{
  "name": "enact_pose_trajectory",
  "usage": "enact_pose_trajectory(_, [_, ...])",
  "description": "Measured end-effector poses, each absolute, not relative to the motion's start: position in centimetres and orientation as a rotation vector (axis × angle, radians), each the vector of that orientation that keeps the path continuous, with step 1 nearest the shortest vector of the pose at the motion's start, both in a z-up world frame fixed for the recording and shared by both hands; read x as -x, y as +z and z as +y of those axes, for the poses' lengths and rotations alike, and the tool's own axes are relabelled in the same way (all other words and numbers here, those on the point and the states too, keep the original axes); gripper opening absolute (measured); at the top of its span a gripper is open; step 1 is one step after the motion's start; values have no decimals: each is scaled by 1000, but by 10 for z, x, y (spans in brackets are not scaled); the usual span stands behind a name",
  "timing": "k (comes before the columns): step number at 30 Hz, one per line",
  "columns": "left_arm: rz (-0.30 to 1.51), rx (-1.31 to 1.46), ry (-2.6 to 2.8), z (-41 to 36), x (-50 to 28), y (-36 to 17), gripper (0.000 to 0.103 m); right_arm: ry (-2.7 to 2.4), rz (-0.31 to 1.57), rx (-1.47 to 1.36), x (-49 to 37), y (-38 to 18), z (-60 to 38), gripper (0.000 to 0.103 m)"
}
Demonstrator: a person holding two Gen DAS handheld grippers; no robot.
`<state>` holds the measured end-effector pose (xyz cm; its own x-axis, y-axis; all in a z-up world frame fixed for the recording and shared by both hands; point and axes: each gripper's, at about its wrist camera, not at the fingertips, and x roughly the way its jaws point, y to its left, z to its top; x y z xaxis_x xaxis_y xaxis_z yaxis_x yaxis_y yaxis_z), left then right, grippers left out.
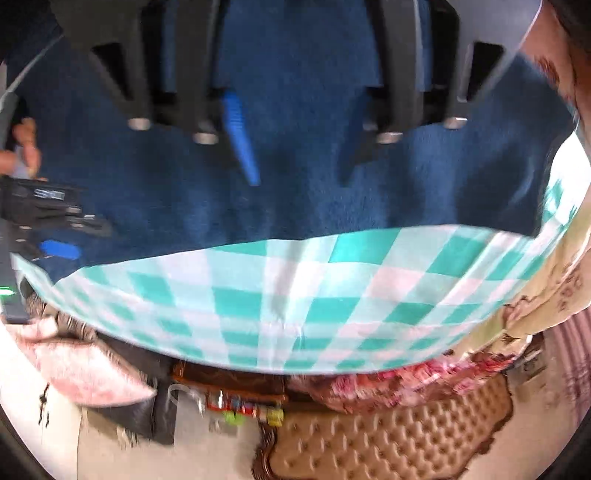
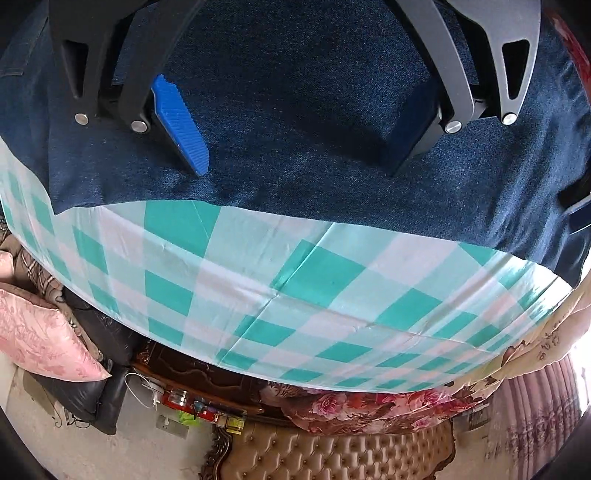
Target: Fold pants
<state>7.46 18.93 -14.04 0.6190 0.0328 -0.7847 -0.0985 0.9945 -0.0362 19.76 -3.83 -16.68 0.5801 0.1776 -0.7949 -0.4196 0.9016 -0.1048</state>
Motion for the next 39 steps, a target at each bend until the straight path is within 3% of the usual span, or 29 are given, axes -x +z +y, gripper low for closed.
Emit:
enact_pose_trajectory(4, [943, 117, 99, 220, -100, -150, 38, 347, 878, 309, -196, -166, -37, 91])
enact_pose_trajectory(6, [952, 181, 108, 241, -106, -152, 45, 350, 882, 303, -197, -166, -37, 91])
enact_pose_trajectory(7, [953, 182, 125, 246, -106, -152, 53, 350, 883, 303, -197, -166, -37, 91])
enact_pose_trajectory(8, [951, 184, 146, 254, -109, -152, 54, 348, 882, 304, -197, -166, -37, 91])
enact_pose_trajectory(14, [927, 124, 397, 283, -100, -139, 37, 365, 815, 337, -171, -150, -32, 92])
enact_pose_trajectory(20, [881, 159, 475, 262, -44, -100, 37, 464, 840, 344, -141, -142, -1, 92])
enact_pose_trajectory(27, [870, 161, 565, 235, 16, -82, 41, 374, 948, 306, -164, -167, 3, 92])
enact_pose_trajectory(34, [860, 159, 588, 239, 39, -79, 50, 324, 942, 296, -174, -167, 7, 92])
enact_pose_trajectory(39, [852, 169, 596, 248, 41, -78, 51, 274, 916, 303, -181, -160, 9, 92])
